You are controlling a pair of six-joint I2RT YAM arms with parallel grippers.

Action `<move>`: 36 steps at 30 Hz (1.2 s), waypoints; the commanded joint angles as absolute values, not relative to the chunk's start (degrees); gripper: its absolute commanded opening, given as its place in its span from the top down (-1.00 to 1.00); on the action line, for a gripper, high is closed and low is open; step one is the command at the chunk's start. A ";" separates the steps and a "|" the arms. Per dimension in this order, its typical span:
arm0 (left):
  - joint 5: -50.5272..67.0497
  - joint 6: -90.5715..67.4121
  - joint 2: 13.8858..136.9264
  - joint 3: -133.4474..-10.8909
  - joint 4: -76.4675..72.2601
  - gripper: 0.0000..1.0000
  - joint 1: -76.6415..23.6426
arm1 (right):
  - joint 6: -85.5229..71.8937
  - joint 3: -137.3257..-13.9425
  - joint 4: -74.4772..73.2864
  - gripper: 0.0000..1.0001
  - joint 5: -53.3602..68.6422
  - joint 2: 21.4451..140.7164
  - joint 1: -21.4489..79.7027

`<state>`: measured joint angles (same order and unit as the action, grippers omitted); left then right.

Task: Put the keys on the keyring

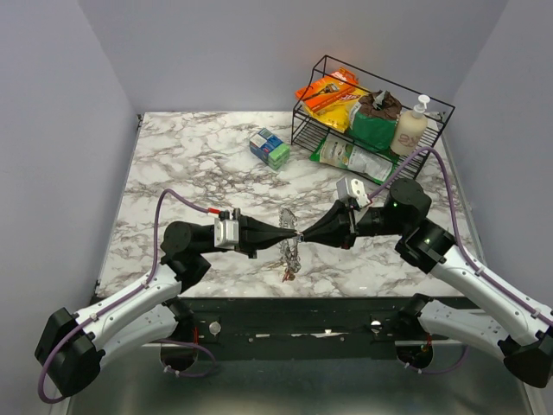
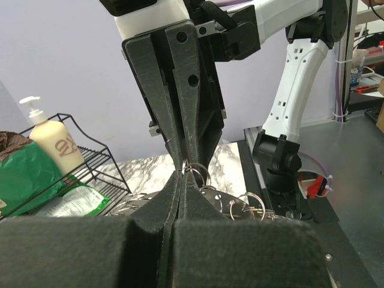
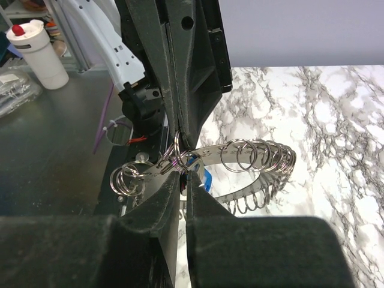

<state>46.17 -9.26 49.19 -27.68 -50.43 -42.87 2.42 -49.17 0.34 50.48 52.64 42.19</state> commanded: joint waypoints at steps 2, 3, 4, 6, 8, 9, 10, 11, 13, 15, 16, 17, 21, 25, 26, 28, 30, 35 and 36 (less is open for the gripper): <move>45.53 -8.88 48.43 -29.97 -52.73 1.00 -42.98 | 3.25 -48.34 1.06 0.77 49.92 53.26 42.36; 45.53 -8.88 48.60 -29.97 -53.00 1.00 -42.98 | 3.25 -48.43 1.05 0.83 50.10 53.35 42.36; 45.53 -9.05 48.52 -29.97 -53.17 1.00 -42.98 | 3.43 -48.34 0.79 0.84 50.10 53.52 42.36; 45.62 -9.14 48.78 -30.06 -53.44 1.00 -42.98 | 3.69 -48.43 0.53 0.87 50.27 53.70 42.36; 45.70 -9.32 48.87 -30.06 -53.61 1.00 -42.98 | 4.04 -48.43 0.18 0.88 50.36 53.96 42.36; 45.62 -9.40 48.87 -30.06 -53.70 1.00 -42.98 | 4.13 -48.43 0.18 0.91 50.54 53.96 42.36; 45.70 -9.40 48.78 -30.06 -53.79 1.00 -42.98 | 4.22 -48.51 0.18 0.92 50.62 54.05 42.36; 45.70 -9.40 48.78 -30.06 -53.79 1.00 -42.98 | 4.31 -48.43 0.18 0.92 50.71 54.14 42.36; 45.70 -9.40 48.78 -30.06 -53.79 1.00 -42.98 | 4.39 -48.51 0.18 0.94 50.80 54.23 42.28; 45.88 -9.58 48.87 -29.97 -53.96 1.00 -42.98 | 4.57 -48.43 0.18 0.95 50.98 54.67 42.36; 45.88 -9.67 48.78 -29.97 -53.96 1.00 -42.98 | 4.66 -48.51 0.18 0.94 51.06 54.67 42.36; 45.97 -9.58 48.87 -29.88 -54.05 1.00 -42.98 | 4.75 -48.52 -1.30 0.95 51.15 54.75 42.28; 45.88 -9.67 48.69 -29.88 -54.05 1.00 -42.98 | 5.01 -48.69 -1.85 0.95 51.50 55.37 42.36; 45.88 -9.93 48.78 -29.79 -54.05 1.00 -42.98 | 5.10 -48.87 -2.20 0.95 51.85 55.72 42.36; 45.79 -9.93 48.69 -29.79 -54.05 1.00 -42.98 | 5.18 -48.87 -2.20 0.95 51.94 55.72 42.36; 45.79 -9.76 48.69 -29.71 -53.97 1.00 -42.98 | 5.45 -48.60 -2.37 0.90 51.68 55.55 42.36; 45.62 -9.49 48.52 -29.71 -53.62 1.00 -43.07 | 5.71 -48.34 -2.29 0.78 51.07 54.85 42.36; 45.09 -8.61 48.08 -29.62 -52.12 1.00 -42.98 | 6.41 -47.11 -2.29 0.43 46.86 52.30 42.36; 44.83 -8.09 47.99 -29.62 -51.42 1.00 -42.98 | 6.50 -46.85 -2.11 0.39 46.15 51.60 42.36</move>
<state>46.26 -9.65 49.19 -27.70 -50.39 -42.87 5.23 -48.45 -0.47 49.71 53.87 42.06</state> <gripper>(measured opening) 0.009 0.271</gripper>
